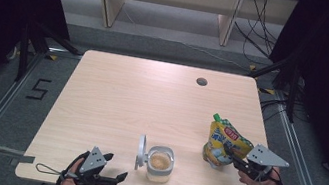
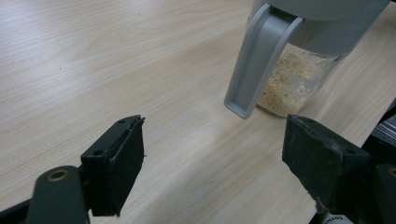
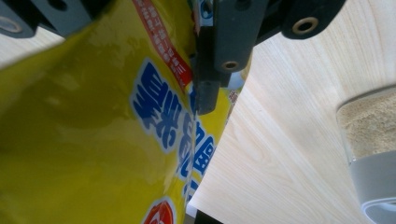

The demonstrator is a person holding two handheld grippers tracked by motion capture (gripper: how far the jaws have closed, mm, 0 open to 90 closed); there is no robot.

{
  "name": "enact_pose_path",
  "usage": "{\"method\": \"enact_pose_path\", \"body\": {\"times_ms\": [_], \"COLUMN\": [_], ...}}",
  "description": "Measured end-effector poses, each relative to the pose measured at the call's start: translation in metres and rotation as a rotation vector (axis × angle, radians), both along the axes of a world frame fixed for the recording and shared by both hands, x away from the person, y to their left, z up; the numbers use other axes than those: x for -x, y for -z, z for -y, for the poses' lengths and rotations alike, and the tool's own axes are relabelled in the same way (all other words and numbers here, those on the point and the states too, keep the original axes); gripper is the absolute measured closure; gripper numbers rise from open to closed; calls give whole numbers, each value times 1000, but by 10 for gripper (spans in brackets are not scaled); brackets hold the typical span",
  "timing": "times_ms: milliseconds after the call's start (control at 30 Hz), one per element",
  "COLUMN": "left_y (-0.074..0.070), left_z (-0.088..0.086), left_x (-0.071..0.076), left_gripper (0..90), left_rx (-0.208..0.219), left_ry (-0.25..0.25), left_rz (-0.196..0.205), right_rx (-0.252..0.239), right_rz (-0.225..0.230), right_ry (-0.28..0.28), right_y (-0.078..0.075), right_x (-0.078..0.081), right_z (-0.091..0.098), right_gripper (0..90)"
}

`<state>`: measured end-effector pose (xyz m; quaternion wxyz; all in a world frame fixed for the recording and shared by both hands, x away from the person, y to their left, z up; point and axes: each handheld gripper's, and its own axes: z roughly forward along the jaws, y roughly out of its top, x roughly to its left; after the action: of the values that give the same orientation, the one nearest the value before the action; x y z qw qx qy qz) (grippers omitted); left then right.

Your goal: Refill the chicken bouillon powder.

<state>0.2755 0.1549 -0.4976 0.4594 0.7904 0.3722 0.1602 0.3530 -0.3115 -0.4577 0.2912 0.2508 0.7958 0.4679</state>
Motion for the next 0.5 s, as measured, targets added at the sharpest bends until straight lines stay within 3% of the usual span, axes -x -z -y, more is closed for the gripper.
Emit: {"method": "enact_pose_path", "body": {"times_ms": [100, 167, 333, 500], "left_y": [1, 0, -1, 0], "left_z": [1, 1, -1, 0], "left_x": [1, 0, 0, 0], "left_gripper": [203, 203, 203, 203], "left_rx": [28, 17, -2, 7], "left_ry": [-19, -12, -10, -8], "left_rz": [-16, -7, -2, 1], "right_rx": [5, 19, -82, -85], "right_rz": [33, 24, -49, -76], "right_ry": [20, 49, 116, 165], "right_y": [1, -1, -1, -3], "right_x": [0, 1, 11, 22], "right_z": [-1, 1, 4, 10], "right_gripper": [666, 571, 397, 352]}}
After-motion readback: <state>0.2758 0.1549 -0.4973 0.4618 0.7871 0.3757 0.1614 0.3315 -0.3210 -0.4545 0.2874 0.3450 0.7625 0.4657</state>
